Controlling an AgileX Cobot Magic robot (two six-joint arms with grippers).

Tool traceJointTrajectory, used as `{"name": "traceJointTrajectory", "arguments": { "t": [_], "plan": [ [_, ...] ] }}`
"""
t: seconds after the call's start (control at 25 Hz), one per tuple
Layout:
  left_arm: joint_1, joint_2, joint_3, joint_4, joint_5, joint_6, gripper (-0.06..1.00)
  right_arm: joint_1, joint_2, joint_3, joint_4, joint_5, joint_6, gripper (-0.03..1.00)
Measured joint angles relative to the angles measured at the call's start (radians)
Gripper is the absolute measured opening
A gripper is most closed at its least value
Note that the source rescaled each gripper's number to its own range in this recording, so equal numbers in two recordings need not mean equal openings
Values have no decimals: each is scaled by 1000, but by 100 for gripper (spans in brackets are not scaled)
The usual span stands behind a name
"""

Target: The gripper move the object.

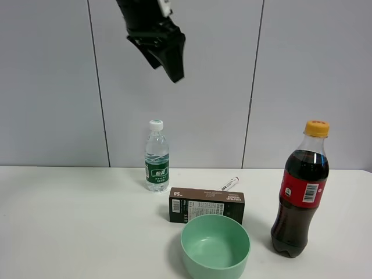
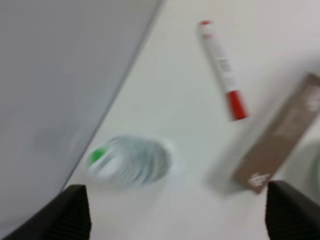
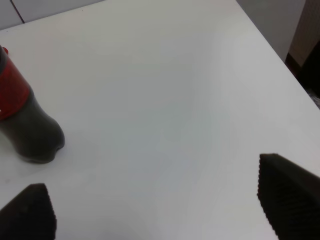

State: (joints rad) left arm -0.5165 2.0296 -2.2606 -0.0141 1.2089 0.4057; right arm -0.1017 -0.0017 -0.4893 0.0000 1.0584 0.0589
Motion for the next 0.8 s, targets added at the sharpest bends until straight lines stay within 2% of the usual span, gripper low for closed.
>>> {"name": "traceJointTrajectory", "arguments": {
  "t": [0.16, 0.28, 0.52, 0.72, 0.8],
  "plan": [
    [123, -35, 0, 28, 0, -216, 78, 0, 0, 0, 0, 0, 0, 100],
    [204, -62, 22, 34, 0, -287, 78, 0, 0, 0, 0, 0, 0, 100],
    [337, -147, 207, 21, -1, -288, 78, 0, 0, 0, 0, 0, 0, 100],
    [423, -260, 429, 14, -8, -274, 78, 0, 0, 0, 0, 0, 0, 100],
    [453, -329, 523, 14, -43, -273, 78, 0, 0, 0, 0, 0, 0, 100]
  ]
}}
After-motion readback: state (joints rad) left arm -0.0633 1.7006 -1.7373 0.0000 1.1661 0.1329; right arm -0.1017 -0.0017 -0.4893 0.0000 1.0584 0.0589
